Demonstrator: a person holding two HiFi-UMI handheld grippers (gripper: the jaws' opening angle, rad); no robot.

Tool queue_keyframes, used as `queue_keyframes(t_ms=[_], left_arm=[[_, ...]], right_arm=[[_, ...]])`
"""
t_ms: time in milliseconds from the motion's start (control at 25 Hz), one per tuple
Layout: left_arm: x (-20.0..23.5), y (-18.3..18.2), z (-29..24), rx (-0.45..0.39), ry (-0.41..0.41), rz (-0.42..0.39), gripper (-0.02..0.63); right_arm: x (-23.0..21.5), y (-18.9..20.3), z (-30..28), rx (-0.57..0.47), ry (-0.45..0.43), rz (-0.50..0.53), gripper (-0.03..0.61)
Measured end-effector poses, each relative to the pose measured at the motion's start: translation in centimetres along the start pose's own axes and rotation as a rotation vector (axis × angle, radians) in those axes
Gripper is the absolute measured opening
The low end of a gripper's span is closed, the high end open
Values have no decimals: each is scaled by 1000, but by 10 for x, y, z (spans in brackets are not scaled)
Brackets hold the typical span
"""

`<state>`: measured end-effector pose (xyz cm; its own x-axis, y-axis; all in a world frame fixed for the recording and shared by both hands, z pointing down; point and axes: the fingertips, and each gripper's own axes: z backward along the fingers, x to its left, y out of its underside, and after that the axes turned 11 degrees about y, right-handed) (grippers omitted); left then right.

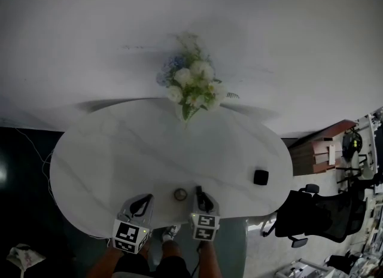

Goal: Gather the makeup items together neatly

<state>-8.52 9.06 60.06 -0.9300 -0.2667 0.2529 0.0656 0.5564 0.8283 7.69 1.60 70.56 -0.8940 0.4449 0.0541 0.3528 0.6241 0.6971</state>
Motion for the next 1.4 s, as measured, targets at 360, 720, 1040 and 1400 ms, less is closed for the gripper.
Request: queue_keyframes(t_ms=[360,720,1040,1400], left_arm=[[-5,-1,1,2,5,-9,11],[-2,-24,11,-38,-2,-36,11],[-16,-59,24,-108,-11,-62,11],[-44,-127,52,-233,-11,-133,11]], right_arm=[[-2,1,-3,4,22,-12,106],[-8,-18,8,-35,36,-26,213],[-15,-55,41,-109,27,-7,213],[-33,-148,137,-412,27,21,212]])
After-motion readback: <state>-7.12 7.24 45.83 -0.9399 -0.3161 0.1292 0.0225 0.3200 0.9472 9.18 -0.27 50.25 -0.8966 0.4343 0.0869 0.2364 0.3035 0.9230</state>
